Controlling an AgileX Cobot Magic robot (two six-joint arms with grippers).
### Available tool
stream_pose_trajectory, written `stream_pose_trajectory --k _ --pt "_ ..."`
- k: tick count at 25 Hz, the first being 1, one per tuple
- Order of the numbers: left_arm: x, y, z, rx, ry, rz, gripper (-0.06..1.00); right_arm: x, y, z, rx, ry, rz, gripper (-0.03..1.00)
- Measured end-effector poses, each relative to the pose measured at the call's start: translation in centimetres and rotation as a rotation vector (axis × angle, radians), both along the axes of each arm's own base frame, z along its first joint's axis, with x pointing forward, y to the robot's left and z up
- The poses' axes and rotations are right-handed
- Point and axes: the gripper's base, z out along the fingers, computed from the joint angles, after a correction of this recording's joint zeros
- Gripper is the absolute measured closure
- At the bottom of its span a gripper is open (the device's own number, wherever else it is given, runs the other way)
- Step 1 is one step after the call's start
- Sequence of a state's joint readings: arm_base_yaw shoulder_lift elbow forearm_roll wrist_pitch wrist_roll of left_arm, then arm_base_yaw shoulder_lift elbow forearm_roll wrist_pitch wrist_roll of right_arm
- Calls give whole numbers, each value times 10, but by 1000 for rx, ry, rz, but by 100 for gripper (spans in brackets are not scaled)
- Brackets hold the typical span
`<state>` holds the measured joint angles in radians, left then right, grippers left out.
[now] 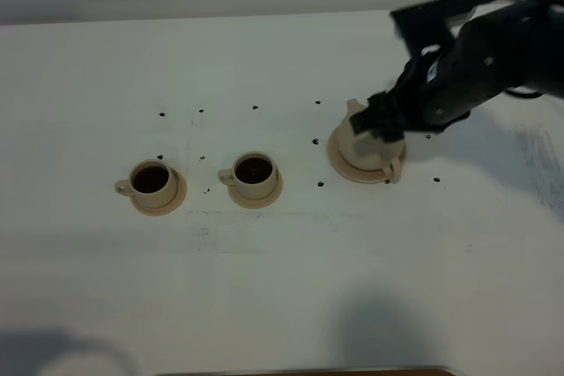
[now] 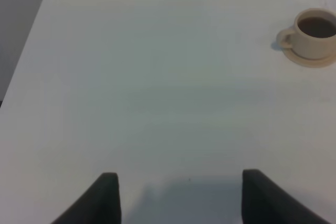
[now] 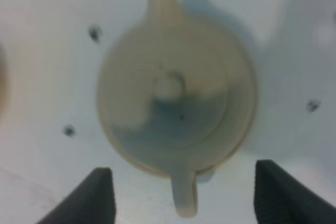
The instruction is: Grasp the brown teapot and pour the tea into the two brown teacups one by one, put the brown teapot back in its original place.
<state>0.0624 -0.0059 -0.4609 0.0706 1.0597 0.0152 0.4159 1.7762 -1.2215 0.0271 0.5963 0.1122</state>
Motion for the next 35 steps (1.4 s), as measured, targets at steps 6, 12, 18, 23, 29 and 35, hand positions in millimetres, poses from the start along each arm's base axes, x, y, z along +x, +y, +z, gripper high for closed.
stream_pose_trajectory --k 6,12,18,23,29,35 --pt "0 0 0 0 0 0 46 -24 -33 65 -15 -101 -34 47" --pt "0 0 0 0 0 0 46 -66 -75 92 -13 -157 -125 48" --pt "0 0 0 0 0 0 46 -131 -117 105 -4 -201 -238 48" --pt "0 0 0 0 0 0 46 -198 -143 117 -37 -244 -324 48" --pt "0 0 0 0 0 0 46 -265 -154 117 -11 -297 -400 48" --pt "0 0 0 0 0 0 46 -298 -157 96 26 -330 -431 48"
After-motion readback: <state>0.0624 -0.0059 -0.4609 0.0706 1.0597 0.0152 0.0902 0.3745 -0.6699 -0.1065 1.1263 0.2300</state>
